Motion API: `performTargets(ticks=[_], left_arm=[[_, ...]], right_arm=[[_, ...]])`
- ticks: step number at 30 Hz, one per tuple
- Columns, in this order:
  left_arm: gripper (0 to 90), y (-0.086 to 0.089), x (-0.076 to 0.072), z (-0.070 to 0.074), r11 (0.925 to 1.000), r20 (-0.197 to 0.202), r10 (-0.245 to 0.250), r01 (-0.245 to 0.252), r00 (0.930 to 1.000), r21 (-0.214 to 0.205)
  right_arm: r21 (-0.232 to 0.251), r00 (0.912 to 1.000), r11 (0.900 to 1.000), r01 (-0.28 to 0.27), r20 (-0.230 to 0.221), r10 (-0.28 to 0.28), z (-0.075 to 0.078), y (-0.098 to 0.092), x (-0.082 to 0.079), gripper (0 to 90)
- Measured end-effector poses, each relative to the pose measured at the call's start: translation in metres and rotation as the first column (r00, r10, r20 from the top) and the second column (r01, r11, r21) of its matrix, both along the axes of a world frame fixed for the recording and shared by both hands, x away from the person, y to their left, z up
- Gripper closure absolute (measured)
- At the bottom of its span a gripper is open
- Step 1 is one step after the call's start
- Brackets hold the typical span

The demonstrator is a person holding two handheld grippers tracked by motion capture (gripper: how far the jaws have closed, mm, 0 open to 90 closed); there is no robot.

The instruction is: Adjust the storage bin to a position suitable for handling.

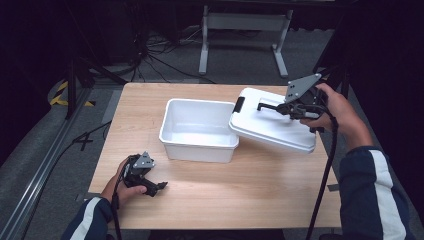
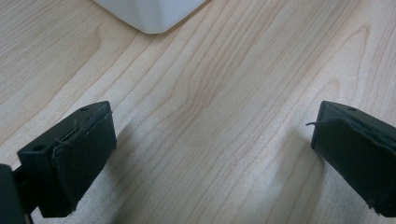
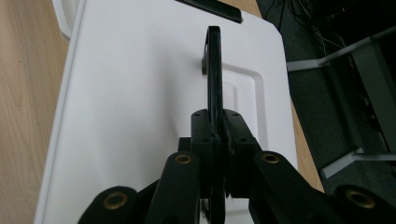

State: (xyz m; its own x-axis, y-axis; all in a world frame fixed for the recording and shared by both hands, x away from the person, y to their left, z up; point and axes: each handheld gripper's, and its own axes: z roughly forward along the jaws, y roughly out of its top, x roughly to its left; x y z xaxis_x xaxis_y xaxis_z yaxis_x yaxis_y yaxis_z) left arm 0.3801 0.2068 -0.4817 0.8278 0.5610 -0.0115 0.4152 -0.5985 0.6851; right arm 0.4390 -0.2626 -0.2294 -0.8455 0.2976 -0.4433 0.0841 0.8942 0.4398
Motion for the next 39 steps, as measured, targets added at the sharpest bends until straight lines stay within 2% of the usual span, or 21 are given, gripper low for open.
performTargets(ticks=[6,11,21,31,39], left_arm=[[0.5,0.000,0.000,0.000,1.0000,0.002,-0.004,0.004,1.0000,0.002],[0.5,0.000,0.000,0.000,1.0000,0.004,-0.005,0.005,1.0000,0.001],[0.5,0.000,0.000,0.000,1.0000,0.001,-0.003,0.003,1.0000,0.001],[0.5,0.000,0.000,0.000,1.0000,0.001,-0.003,0.003,1.0000,0.001],[0.5,0.000,0.000,0.000,1.0000,0.002,-0.003,0.003,1.0000,0.001]], right_arm=[[0.021,0.9995,0.9993,0.031,0.000,-0.031,-0.001,-0.019,-0.003,84.6],[0.026,0.9990,0.9986,0.045,-0.001,-0.045,-0.003,-0.028,-0.004,84.6],[0.037,0.9964,0.9959,0.082,-0.022,-0.082,-0.017,-0.045,-0.003,84.6],[0.037,0.9942,0.9948,0.095,-0.054,-0.093,-0.034,-0.050,0.001,84.7],[0.031,0.9911,0.9938,0.106,-0.084,-0.103,-0.054,-0.048,0.009,84.7]])
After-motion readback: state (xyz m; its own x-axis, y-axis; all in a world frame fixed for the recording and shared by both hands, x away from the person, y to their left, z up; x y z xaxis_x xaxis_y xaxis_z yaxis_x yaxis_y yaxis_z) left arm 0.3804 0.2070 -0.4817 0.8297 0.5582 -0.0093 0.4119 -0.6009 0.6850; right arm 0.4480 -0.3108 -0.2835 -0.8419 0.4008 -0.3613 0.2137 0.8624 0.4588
